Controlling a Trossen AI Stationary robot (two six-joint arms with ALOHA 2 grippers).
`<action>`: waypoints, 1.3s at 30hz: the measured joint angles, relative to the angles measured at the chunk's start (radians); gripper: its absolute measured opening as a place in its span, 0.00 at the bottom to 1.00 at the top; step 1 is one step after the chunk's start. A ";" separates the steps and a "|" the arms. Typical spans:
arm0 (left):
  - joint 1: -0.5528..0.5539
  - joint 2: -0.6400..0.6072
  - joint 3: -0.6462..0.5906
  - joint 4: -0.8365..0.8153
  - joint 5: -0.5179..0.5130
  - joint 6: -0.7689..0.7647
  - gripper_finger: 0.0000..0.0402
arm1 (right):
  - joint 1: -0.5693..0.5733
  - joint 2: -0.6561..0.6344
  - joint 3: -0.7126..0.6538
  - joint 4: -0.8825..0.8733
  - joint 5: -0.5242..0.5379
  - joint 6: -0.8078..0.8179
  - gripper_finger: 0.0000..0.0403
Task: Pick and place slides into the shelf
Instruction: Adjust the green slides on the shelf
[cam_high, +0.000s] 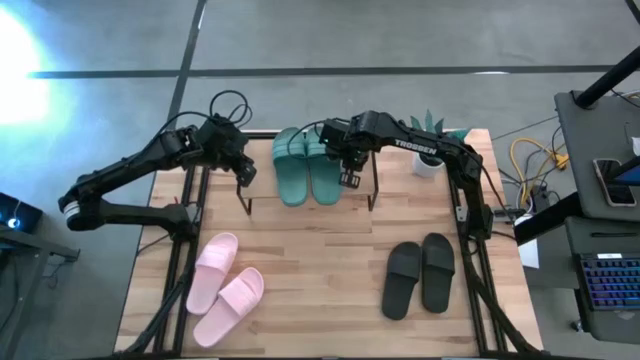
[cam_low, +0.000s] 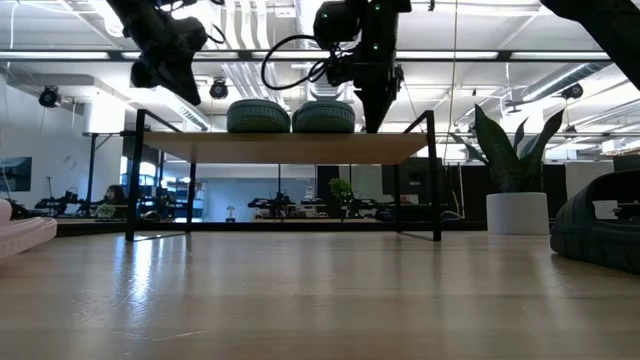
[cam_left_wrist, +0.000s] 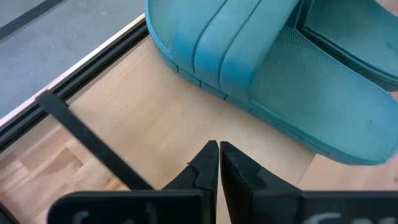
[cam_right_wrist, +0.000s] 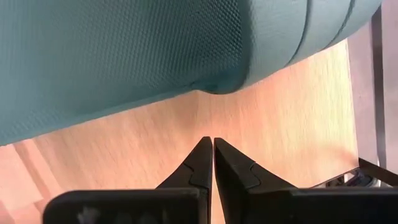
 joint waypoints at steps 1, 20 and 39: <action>0.000 0.010 0.000 0.010 0.000 0.002 0.00 | 0.000 -0.001 0.000 0.001 0.000 0.000 0.02; 0.071 0.237 0.005 0.187 0.009 0.160 0.00 | 0.000 -0.006 0.014 0.007 0.001 0.027 0.02; 0.099 0.244 0.006 0.277 0.017 0.207 0.00 | 0.047 -0.006 0.012 0.076 -0.033 0.026 0.02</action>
